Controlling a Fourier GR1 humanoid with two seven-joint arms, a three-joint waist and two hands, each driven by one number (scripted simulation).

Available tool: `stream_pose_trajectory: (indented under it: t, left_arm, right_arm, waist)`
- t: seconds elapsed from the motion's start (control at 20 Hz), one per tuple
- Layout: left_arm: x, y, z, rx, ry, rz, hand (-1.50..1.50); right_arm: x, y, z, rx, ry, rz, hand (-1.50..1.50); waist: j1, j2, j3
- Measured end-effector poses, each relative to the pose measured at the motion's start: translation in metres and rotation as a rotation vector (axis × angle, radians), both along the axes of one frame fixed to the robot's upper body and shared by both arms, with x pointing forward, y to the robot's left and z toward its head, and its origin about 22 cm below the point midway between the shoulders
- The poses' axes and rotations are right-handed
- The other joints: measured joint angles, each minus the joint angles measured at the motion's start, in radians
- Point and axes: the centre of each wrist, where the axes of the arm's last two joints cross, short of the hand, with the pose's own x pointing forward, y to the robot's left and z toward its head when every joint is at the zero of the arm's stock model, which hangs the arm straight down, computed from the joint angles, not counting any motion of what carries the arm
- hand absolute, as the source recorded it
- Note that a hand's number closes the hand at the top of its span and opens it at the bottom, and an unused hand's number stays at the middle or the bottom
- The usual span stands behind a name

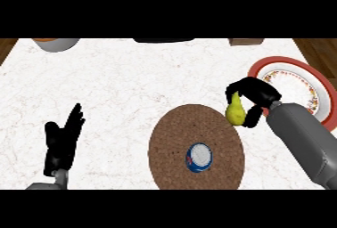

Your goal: Pick the pear from the placemat and place it in the plate

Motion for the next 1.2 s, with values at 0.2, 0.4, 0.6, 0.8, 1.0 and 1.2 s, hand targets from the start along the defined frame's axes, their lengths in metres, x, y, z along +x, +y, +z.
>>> stream_pose_trajectory:
  t: [0.2,0.4,0.6,0.8,1.0,1.2]
  left_arm:
    - [0.0,-0.003,0.001,-0.004,0.001,0.0,0.0]
    - [-0.004,-0.001,-0.001,-0.003,0.001,0.003,0.0]
    - [-0.003,-0.001,0.002,-0.001,0.001,-0.002,0.0]
    - [-0.001,-0.006,0.0,-0.004,-0.007,-0.02,0.0]
    - [0.005,-0.013,-0.002,-0.001,-0.018,-0.04,0.0]
    - [0.003,-0.019,0.004,-0.001,-0.021,-0.059,0.0]
  right_arm:
    - [-0.009,-0.014,0.02,0.057,-0.173,-0.116,1.5]
    - [-0.025,-0.022,0.044,0.167,-0.322,-0.207,1.5]
    - [-0.04,-0.036,0.077,0.234,-0.471,-0.336,1.5]
    - [-0.06,-0.06,0.102,0.252,-0.529,-0.469,1.5]
    - [-0.069,-0.083,0.114,0.254,-0.532,-0.573,1.5]
    - [-0.061,-0.101,0.109,0.242,-0.528,-0.638,1.5]
  waist:
    - [-0.001,0.0,0.0]
    - [-0.007,-0.002,-0.001]
    - [-0.002,0.0,-0.001]
    - [0.019,0.008,0.0]
    - [0.04,0.014,0.0]
    - [0.055,0.018,0.0]
